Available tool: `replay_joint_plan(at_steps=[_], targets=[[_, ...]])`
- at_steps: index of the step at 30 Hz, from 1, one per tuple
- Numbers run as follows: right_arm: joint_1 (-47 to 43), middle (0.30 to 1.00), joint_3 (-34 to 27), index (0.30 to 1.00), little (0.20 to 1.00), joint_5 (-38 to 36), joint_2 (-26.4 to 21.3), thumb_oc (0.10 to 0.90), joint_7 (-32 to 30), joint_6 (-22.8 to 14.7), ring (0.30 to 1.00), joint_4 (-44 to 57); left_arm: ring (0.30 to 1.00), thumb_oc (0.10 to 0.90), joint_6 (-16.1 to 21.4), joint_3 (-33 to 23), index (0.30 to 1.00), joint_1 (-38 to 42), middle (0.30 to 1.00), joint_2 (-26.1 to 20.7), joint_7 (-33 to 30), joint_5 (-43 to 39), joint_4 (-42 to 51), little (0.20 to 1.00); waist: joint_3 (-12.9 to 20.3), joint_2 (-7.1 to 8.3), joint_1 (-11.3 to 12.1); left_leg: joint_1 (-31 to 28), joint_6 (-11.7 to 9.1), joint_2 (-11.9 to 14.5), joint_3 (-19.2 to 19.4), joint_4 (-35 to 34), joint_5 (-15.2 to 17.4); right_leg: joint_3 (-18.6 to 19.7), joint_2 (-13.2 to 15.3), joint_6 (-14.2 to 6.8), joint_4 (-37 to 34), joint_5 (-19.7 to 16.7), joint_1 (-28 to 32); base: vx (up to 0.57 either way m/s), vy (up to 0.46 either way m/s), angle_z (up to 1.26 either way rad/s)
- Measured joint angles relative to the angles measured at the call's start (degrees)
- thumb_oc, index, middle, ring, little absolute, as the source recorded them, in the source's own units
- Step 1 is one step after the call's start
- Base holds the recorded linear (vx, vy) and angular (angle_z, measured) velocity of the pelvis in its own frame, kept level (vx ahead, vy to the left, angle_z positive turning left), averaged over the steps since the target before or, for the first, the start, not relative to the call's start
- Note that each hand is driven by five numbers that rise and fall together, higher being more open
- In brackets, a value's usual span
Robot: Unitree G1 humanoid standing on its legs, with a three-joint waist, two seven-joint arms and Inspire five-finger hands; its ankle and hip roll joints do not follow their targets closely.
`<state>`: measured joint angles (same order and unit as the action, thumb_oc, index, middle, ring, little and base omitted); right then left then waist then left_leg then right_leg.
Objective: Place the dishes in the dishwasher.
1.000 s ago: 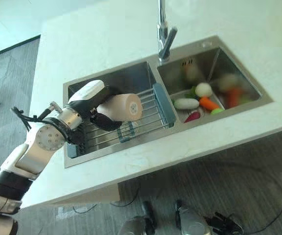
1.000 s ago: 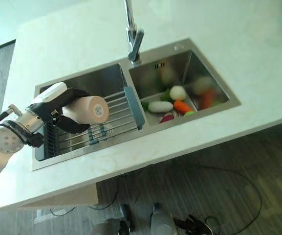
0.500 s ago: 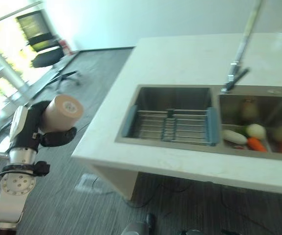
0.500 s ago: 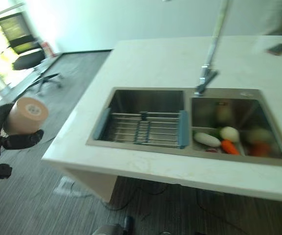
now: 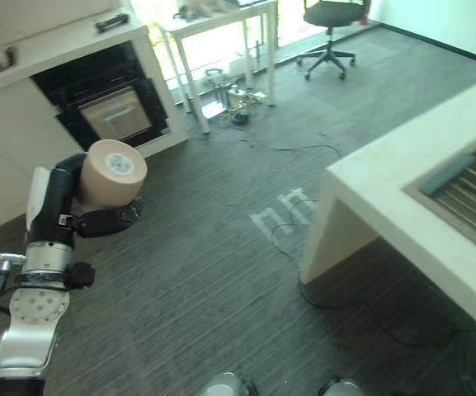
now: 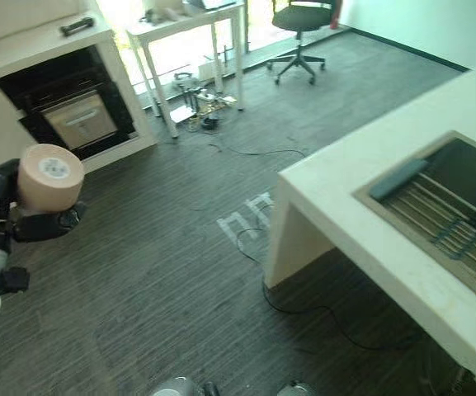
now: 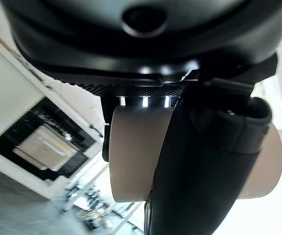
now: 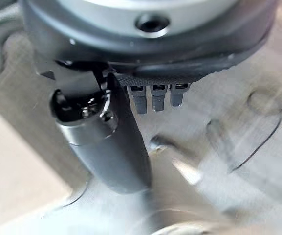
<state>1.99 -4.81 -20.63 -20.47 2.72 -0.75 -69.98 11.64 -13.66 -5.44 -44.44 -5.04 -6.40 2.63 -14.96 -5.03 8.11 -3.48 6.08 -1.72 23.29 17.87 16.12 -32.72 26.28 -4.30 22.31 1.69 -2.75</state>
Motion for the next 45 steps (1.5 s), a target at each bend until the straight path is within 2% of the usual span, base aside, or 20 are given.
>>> replay_joint_plan(at_steps=[2, 5, 8, 9, 10, 11, 12, 13, 20, 22, 24, 27, 31, 33, 36, 38, 40, 42, 43, 45], targets=[[-1.18, 0.900, 0.69, 0.900, 0.900, 0.20, 0.96, 0.800, -0.16, 0.06, 0.900, 0.77, 0.300, 0.400, -0.41, 0.63, 0.300, 0.33, 0.300, 0.44, 2.97, -0.01, -0.65, 0.300, 0.04, -1.36, 0.01, 0.66, 0.40, -0.64, -2.44, 1.00, 0.33, 1.17, -2.20, 2.37, 4.74, 5.38, 0.70, 0.20, 0.374, 0.66], [-0.25, 0.900, 2.22, 0.900, 0.900, -0.11, 3.01, 0.800, 0.44, -0.35, 0.900, 2.23, 0.300, 0.400, -0.40, 6.12, 0.300, 7.49, 0.300, 0.20, 5.68, 0.03, -1.09, 0.300, -0.14, -1.87, -3.04, -0.35, 5.26, -4.93, -17.93, -1.06, -0.50, 17.49, -17.04, 1.90, 12.39, 12.88, 1.14, 0.20, 0.207, 1.87], [-1.05, 0.900, 4.14, 0.900, 0.900, -0.11, 2.22, 0.800, 1.02, -2.63, 0.900, 4.19, 0.300, 0.400, -1.15, 14.33, 0.300, 18.59, 0.300, -0.29, 5.97, 0.03, -4.55, 0.300, -1.70, -3.83, -8.79, -2.13, -6.59, -6.74, -25.11, -3.20, -5.63, 25.45, -31.29, 7.60, 9.80, 11.33, -9.09, 0.19, 0.083, 2.38], [-1.00, 0.900, 3.92, 0.900, 0.900, 0.23, 1.83, 0.800, 1.24, -2.29, 0.900, 4.21, 0.300, 0.400, -1.44, 15.58, 0.300, 18.99, 0.300, -0.13, 5.98, 0.01, -3.03, 0.300, -1.92, -2.12, -10.72, 0.68, -9.87, -9.71, -24.16, 4.48, -7.53, 27.67, -29.26, 12.41, 7.61, 1.29, -8.91, 0.29, 0.032, 1.84], [-1.17, 0.900, 3.53, 0.900, 0.900, 0.35, 2.10, 0.800, 1.71, -1.25, 0.900, 3.11, 0.300, 0.400, -1.07, 15.59, 0.300, 18.29, 0.300, -2.47, 5.63, -0.07, 1.07, 0.300, -2.48, 0.69, -8.92, 6.11, -4.71, -9.58, -21.67, 14.78, -2.83, 29.14, -25.30, 11.25, 7.94, 3.01, -6.82, 0.30, -0.015, 1.40], [-3.11, 0.900, 3.28, 0.900, 0.900, 0.36, 2.74, 0.800, 1.91, -0.72, 0.900, -0.14, 0.300, 0.400, -0.58, 14.93, 0.300, 17.86, 0.300, -7.64, 5.34, -0.02, 5.23, 0.300, -2.86, 2.59, -5.81, 10.00, 1.32, -5.72, -23.63, 15.19, 2.24, 27.47, -22.93, 5.84, 16.35, 5.34, -12.83, 0.45, -0.098, 0.93], [-3.19, 0.900, 3.27, 0.900, 0.900, 0.32, 2.01, 0.800, 3.05, -0.95, 0.900, 0.40, 0.300, 0.400, -0.60, 13.61, 0.300, 18.89, 0.300, -9.48, 5.24, 0.08, 6.28, 0.300, -3.57, 2.43, -5.65, 9.11, -1.69, -0.47, -22.64, 6.94, 1.66, 24.42, -21.46, -2.57, 24.14, 8.85, -18.48, 0.46, -0.109, 0.57], [-3.63, 0.900, 3.14, 0.900, 0.900, 0.14, 1.80, 0.800, 3.25, -1.22, 0.900, 0.95, 0.300, 0.400, -1.52, 13.25, 0.300, 19.34, 0.300, -7.08, 3.81, 0.03, 4.41, 0.300, -5.21, 4.16, -4.88, 5.97, -1.12, -2.62, -21.17, 4.47, 0.98, 24.02, -19.92, -3.63, 21.03, 10.05, -21.15, 0.56, -0.124, 0.47], [1.55, 0.900, 3.66, 0.900, 0.900, 0.10, 1.80, 0.800, 6.42, 1.84, 0.900, -2.45, 0.300, 0.400, -6.01, 15.91, 0.300, 14.02, 0.300, -4.40, 5.88, 5.24, 0.41, 0.300, -1.42, 0.40, -8.26, -13.69, -5.94, -3.92, -20.40, -1.84, 4.82, 16.69, -27.76, 15.30, 4.20, 3.93, -14.56, 0.54, -0.190, -0.01], [2.16, 0.900, 5.23, 0.900, 0.900, -0.18, 1.08, 0.800, 7.39, 1.08, 0.900, 0.51, 0.300, 0.400, -5.99, 16.62, 0.300, 13.46, 0.300, -4.70, 6.01, 7.35, 0.95, 0.300, -0.09, 0.82, -7.95, -1.60, -12.05, -4.17, -15.78, 26.40, -11.74, 21.85, -26.79, 15.18, 5.78, 11.13, -10.74, 0.60, -0.333, -0.48], [0.87, 0.900, 5.73, 0.900, 0.900, -0.52, 1.12, 0.800, 7.80, -0.03, 0.900, 0.50, 0.300, 0.400, -5.38, 16.50, 0.300, 13.63, 0.300, -6.48, 6.73, 7.28, 3.07, 0.300, -0.53, 0.98, -7.67, 12.23, -12.26, -2.27, -15.96, 49.09, -16.18, 23.75, -27.56, 14.64, 5.54, 13.28, -6.09, 0.49, -0.211, -0.62], [-2.75, 0.900, 6.62, 0.900, 0.900, -1.96, 0.39, 0.800, 8.13, -2.71, 0.900, 0.89, 0.300, 0.400, -2.45, 15.15, 0.300, 13.77, 0.300, -10.63, 7.51, 7.08, 0.97, 0.300, -1.55, 5.41, -7.04, 28.35, -9.23, -0.89, -17.80, 24.21, -13.37, 30.56, -22.54, 10.81, -0.90, 16.20, 7.47, 0.59, 0.039, -1.03], [-5.46, 0.900, 10.36, 0.900, 0.900, -1.17, -2.33, 0.800, 8.31, -1.69, 0.900, -0.44, 0.300, 0.400, -2.24, 13.85, 0.300, 12.05, 0.300, -9.70, 7.44, 7.23, -2.06, 0.300, -0.22, 1.62, -4.95, 17.55, -13.38, -1.99, -27.10, -17.37, -16.48, 34.63, -18.87, 1.27, -0.72, 21.64, 15.62, 0.53, 0.084, -1.29], [-6.89, 0.900, 9.33, 0.900, 0.900, -1.01, -0.92, 0.800, 8.58, -1.35, 0.900, -1.60, 0.300, 0.400, -2.40, 11.86, 0.300, 8.37, 0.300, -7.08, 6.55, 7.36, -3.54, 0.300, -0.94, 1.45, -4.72, 17.48, -12.40, -2.21, -23.87, -9.75, -17.51, 33.27, -22.20, -0.20, 5.96, 28.13, 14.13, 0.51, 0.101, -1.22], [-6.01, 0.900, 8.53, 0.900, 0.900, -0.76, 0.94, 0.800, 6.80, -0.39, 0.900, -1.82, 0.300, 0.400, -0.99, 8.37, 0.300, 4.42, 0.300, -5.56, 6.91, 7.87, -3.94, 0.300, -0.04, 5.11, -2.83, 16.89, -2.25, -5.55, -16.22, 1.48, -12.40, 26.16, -23.70, 4.90, -5.65, 23.40, 19.56, 0.59, 0.134, -0.77], [-4.24, 0.900, 7.98, 0.900, 0.900, -0.71, 3.46, 0.800, 5.19, 0.12, 0.900, 1.22, 0.300, 0.400, 0.99, 6.78, 0.300, 5.16, 0.300, -4.37, 7.97, 9.22, -3.86, 0.300, -0.53, 5.05, -4.39, 12.58, 2.01, -6.02, -16.86, 4.02, -8.89, 28.32, -21.77, -9.91, 22.70, 16.61, 10.42, 0.43, 0.118, -0.13], [-2.05, 0.900, 6.75, 0.900, 0.900, -0.24, 4.31, 0.800, 4.77, -1.45, 0.900, 7.62, 0.300, 0.400, 1.27, 6.26, 0.300, 5.36, 0.300, -6.50, 8.01, 9.10, -4.09, 0.300, -2.21, 3.79, -6.39, 8.20, 3.33, -6.27, -17.10, 7.94, -3.11, 28.09, -18.69, -7.59, 53.82, 9.36, -8.41, 0.39, 0.045, 0.02], [-3.85, 0.900, 6.41, 0.900, 0.900, -0.73, 2.19, 0.800, 4.37, -3.80, 0.900, 9.94, 0.300, 0.400, 1.38, 6.28, 0.300, 5.86, 0.300, -8.50, 8.09, 9.07, -4.17, 0.300, -2.35, 0.59, -7.66, 4.08, 2.97, -5.91, -17.39, 1.86, -3.57, 22.88, -13.64, 1.25, 44.41, 11.76, -19.03, 0.40, -0.242, 0.06], [-5.36, 0.900, 7.34, 0.900, 0.900, 0.65, 0.31, 0.800, 4.24, -4.08, 0.900, 11.82, 0.300, 0.400, 1.16, 6.97, 0.300, 9.74, 0.300, -9.54, 7.74, 9.06, -4.53, 0.300, -2.60, -1.32, -7.90, 0.57, 2.61, -4.91, -20.13, -1.36, -3.81, 21.64, -15.12, 3.53, 22.48, 11.47, -19.91, 0.38, -0.393, 0.49], [-4.73, 0.900, 7.49, 0.900, 0.900, 2.03, 0.58, 0.800, 4.29, -4.41, 0.900, 10.59, 0.300, 0.400, 1.37, 8.03, 0.300, 13.26, 0.300, -10.67, 7.74, 9.05, -3.13, 0.300, -2.79, -1.30, -7.93, -2.85, 2.20, -4.49, -22.94, -3.87, -4.01, 23.83, -19.10, 3.43, -2.64, 8.19, -13.85, 0.30, -0.417, 0.84]])
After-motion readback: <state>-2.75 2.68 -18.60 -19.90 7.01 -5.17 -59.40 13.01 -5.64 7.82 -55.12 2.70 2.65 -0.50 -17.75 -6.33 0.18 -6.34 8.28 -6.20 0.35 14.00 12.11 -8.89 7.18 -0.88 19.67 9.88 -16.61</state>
